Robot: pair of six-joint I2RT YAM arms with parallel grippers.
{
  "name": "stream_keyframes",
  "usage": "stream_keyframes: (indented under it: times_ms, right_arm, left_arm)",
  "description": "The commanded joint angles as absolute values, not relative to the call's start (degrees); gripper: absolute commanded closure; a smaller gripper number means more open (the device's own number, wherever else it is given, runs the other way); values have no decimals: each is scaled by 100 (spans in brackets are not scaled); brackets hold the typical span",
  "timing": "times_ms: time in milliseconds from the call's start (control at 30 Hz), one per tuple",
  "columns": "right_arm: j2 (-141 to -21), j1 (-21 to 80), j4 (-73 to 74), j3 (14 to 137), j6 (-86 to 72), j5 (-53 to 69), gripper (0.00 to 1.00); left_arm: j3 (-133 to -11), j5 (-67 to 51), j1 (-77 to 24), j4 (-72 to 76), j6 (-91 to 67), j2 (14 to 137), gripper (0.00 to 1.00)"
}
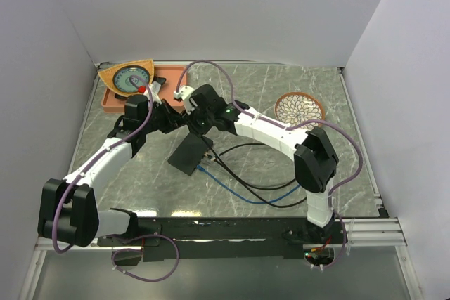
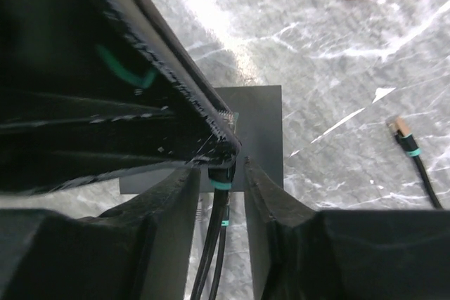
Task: Insert the plug into the switch port
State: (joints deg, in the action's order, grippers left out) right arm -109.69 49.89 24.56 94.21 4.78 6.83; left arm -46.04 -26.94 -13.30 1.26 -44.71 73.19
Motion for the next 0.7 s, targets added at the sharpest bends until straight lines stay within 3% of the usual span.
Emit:
stream_keyframes:
  times_ms: [0,67,200,400,533,667]
  right_arm:
    - [-10978,5036,2294,9695,422,536,66]
    - [-10978,5036,2276,9668,396,466,73]
    - [-10942,5036,2259,9642,369,396,75]
    - [-10802,5045,2189,9606,387,422,67]
    - [-10758,5036,2197,9598,422,509,47]
    - [-10732,5045,2153,9554,387,466,44]
  left_arm:
    - [-4772,-2707,-1309,185,-4544,7102,99]
    - [-4764,-2707,-1301,185,-4544,7084,99]
    - [-4746,-2681,-1301,167,-4544,7084,99]
    - [-4693,-2681,-1301,193,-4544,7119,99]
    - [-4676,-2681,-1301,228,-4562,7102,99]
    - [-4667,-2654,-1301,202,-4535,7093,99]
